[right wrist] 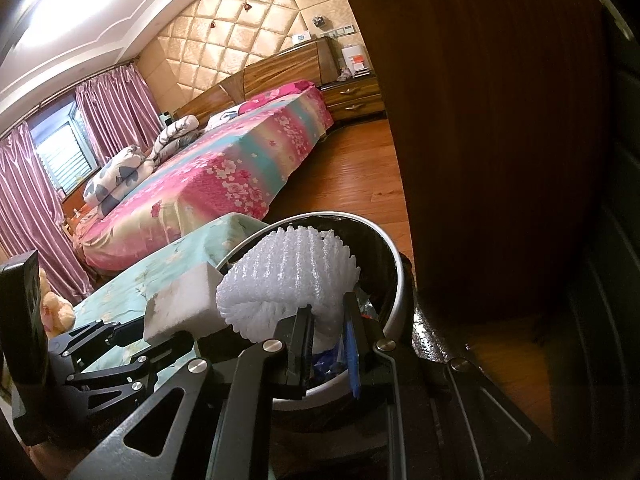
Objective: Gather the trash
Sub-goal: 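Open the left tool to drop the sponge while the right tool releases the mesh ball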
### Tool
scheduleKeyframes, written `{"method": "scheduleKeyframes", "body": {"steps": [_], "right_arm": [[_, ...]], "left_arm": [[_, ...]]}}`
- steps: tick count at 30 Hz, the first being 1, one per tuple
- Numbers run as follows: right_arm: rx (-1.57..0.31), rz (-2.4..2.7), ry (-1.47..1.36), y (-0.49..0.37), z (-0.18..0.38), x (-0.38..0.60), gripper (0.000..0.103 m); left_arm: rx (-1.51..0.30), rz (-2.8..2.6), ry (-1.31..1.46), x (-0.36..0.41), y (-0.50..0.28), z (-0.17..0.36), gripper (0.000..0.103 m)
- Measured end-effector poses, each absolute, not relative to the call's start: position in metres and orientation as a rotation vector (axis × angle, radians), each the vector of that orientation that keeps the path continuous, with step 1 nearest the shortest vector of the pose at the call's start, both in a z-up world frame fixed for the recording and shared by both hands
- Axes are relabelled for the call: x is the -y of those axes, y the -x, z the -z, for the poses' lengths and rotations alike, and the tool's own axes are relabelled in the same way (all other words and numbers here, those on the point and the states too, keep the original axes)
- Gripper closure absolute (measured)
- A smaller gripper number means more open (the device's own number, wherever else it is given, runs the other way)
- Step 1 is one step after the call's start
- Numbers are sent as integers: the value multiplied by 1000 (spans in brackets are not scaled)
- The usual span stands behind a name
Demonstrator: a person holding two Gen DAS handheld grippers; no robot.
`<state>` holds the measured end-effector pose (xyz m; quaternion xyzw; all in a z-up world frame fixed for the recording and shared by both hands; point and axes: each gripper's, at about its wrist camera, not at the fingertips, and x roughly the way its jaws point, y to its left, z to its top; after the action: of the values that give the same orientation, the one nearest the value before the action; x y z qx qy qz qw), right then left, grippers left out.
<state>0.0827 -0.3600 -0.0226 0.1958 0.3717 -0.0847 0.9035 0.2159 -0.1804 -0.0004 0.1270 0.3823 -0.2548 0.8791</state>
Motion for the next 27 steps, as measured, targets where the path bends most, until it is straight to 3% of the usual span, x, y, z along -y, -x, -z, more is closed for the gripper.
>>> {"method": "scheduleKeyframes", "body": {"steps": [27], "right_arm": [[-807, 186, -369, -103, 22, 365, 89]], "left_arm": [[-812, 529, -282, 186, -232, 4, 55]]}}
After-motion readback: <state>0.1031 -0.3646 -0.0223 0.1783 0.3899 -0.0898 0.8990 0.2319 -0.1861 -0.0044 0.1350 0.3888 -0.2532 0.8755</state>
